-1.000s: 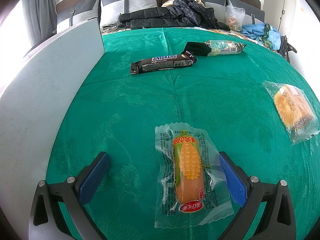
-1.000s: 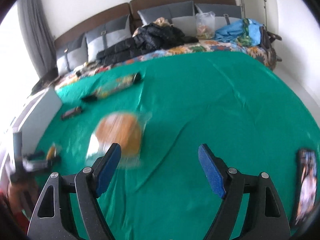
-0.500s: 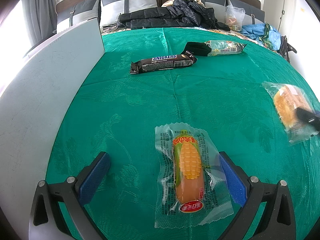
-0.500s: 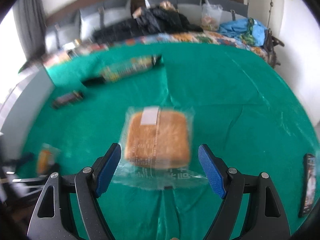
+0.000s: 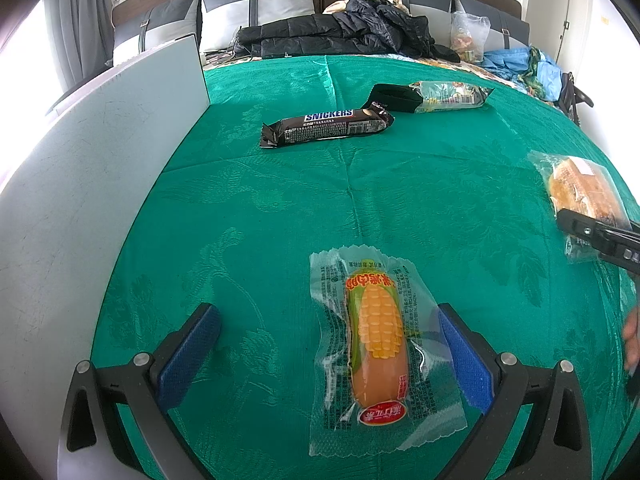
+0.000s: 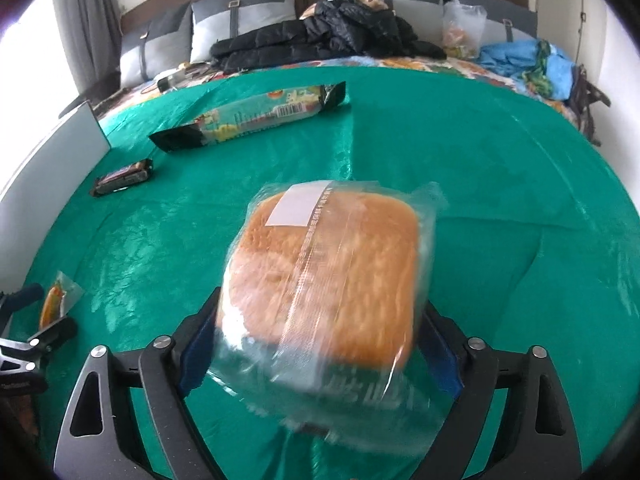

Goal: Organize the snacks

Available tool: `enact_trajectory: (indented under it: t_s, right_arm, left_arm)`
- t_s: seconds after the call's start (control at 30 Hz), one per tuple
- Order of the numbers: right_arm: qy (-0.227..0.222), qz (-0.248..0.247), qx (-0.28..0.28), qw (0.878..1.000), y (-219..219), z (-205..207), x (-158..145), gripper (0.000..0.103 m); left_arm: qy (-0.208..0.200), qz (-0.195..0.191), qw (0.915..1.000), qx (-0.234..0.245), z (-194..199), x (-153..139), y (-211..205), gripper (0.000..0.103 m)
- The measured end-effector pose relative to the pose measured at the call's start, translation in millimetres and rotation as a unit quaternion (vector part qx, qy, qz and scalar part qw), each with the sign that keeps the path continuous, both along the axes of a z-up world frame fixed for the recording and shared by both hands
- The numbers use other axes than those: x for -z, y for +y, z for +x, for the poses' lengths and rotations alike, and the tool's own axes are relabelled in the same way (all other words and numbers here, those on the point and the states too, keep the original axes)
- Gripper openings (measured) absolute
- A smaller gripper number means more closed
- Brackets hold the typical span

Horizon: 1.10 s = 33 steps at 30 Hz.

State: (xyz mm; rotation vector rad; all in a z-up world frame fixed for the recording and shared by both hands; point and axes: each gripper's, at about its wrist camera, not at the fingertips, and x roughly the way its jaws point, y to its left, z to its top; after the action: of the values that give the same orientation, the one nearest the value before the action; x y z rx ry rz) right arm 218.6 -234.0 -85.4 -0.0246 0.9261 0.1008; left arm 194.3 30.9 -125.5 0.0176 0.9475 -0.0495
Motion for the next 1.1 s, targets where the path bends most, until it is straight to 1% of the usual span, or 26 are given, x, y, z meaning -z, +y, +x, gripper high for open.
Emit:
enact_trajectory:
  t_s: [0.1,0.23,1.1]
  right_arm:
    - [0.006,-0.038,-0.007,0.999,4,14,5,0.095]
    - [0.009,-0.034,-0.013,0.999,-1,27,7,0.097]
    - [0.009,-0.033,-0.013,0.999,-2,25,7,0.097]
  left_arm:
    - [0.0,0.0,1.0,0.0,0,0,0,0.103]
    - [0.0,0.0,1.0,0.0,0,0,0,0.103]
    - [0.0,0.0,1.0,0.0,0,0,0,0.103]
